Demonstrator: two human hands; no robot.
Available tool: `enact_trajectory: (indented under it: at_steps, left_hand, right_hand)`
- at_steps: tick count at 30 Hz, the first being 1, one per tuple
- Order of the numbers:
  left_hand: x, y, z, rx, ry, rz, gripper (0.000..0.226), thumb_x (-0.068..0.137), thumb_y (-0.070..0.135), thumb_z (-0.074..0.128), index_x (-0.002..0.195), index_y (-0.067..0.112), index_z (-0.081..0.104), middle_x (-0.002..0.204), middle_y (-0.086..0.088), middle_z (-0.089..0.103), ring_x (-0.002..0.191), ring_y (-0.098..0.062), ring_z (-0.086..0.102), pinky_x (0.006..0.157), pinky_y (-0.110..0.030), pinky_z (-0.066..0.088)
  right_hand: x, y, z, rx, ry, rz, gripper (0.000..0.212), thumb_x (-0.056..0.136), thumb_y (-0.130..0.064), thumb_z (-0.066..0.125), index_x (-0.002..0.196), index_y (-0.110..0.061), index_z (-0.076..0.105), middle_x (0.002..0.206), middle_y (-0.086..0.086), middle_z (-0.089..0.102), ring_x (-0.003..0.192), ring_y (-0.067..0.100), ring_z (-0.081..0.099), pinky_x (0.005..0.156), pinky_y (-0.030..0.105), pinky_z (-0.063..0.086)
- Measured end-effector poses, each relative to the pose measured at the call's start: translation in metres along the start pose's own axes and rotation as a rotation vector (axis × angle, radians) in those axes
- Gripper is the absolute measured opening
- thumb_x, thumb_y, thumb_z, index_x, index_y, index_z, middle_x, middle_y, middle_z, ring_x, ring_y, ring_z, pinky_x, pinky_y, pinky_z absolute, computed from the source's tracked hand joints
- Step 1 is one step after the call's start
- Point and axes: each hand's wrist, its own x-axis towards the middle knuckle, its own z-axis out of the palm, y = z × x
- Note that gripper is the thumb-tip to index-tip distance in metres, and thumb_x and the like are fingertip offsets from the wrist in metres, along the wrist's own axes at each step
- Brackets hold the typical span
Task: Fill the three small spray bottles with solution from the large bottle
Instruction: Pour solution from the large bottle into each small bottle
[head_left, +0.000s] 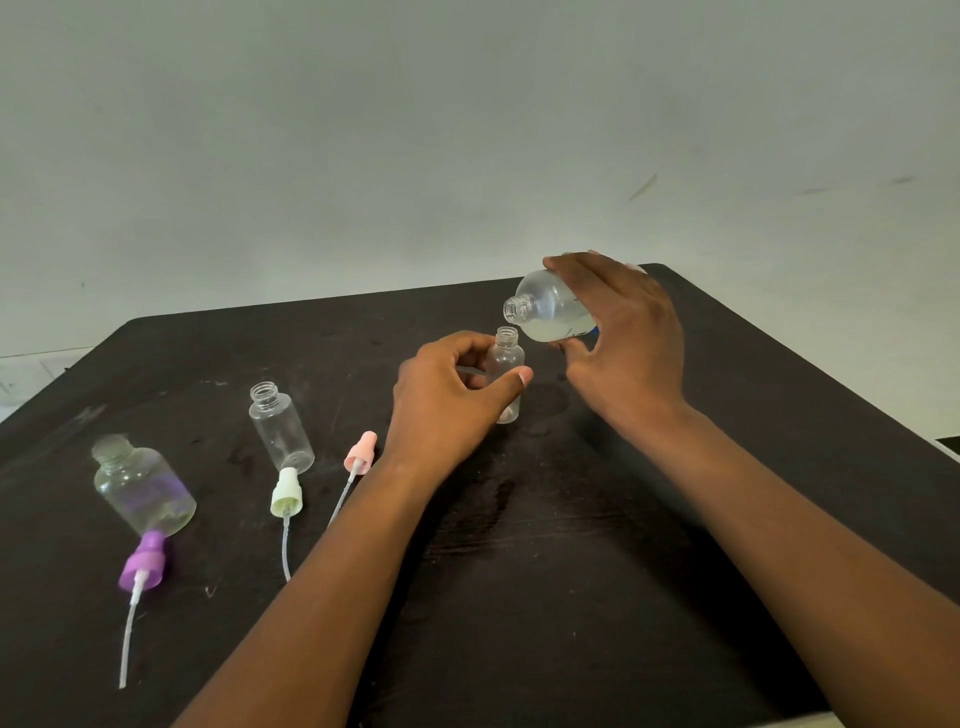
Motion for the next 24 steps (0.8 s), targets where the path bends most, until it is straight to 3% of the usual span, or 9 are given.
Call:
enact_trajectory:
  at_steps: [10, 17, 24]
  left_hand:
    - [-0.0001, -0.0014, -0.0003, -0.001, -0.006, 0.003, 0.032, 0.085, 0.044, 0.087, 0.112, 0.031, 0.078, 0.097, 0.016, 0.077, 0.083, 0.000, 0.072, 0.082, -0.024, 0.059]
    - [0.0007, -0.0016, -0.0002, -0.002, -0.006, 0.000, 0.032, 0.085, 0.044, 0.087, 0.112, 0.031, 0.078, 0.098, 0.015, 0.077, 0.084, -0.003, 0.073, 0.083, -0.027, 0.061]
    - [0.0006, -0.0039, 0.0010, -0.009, 0.000, -0.001, 0.031, 0.083, 0.044, 0.088, 0.110, 0.032, 0.079, 0.095, 0.015, 0.077, 0.083, -0.002, 0.073, 0.080, -0.023, 0.058]
  right_hand:
    - [0.0008, 0.0005, -0.0008, -0.013, -0.018, 0.000, 0.078, 0.070, -0.005, 0.089, 0.141, -0.023, 0.062, 0.140, -0.003, 0.065, 0.137, 0.021, 0.056, 0.118, 0.047, 0.039]
    - [0.0011, 0.0020, -0.0011, -0.014, -0.009, -0.017, 0.077, 0.071, -0.004, 0.087, 0.141, -0.023, 0.062, 0.141, -0.004, 0.064, 0.138, 0.021, 0.055, 0.118, 0.048, 0.039]
    - [0.0003, 0.0016, -0.0012, -0.014, 0.002, -0.015, 0.076, 0.070, -0.001, 0.086, 0.139, -0.024, 0.063, 0.141, -0.004, 0.065, 0.137, 0.021, 0.055, 0.120, 0.044, 0.037]
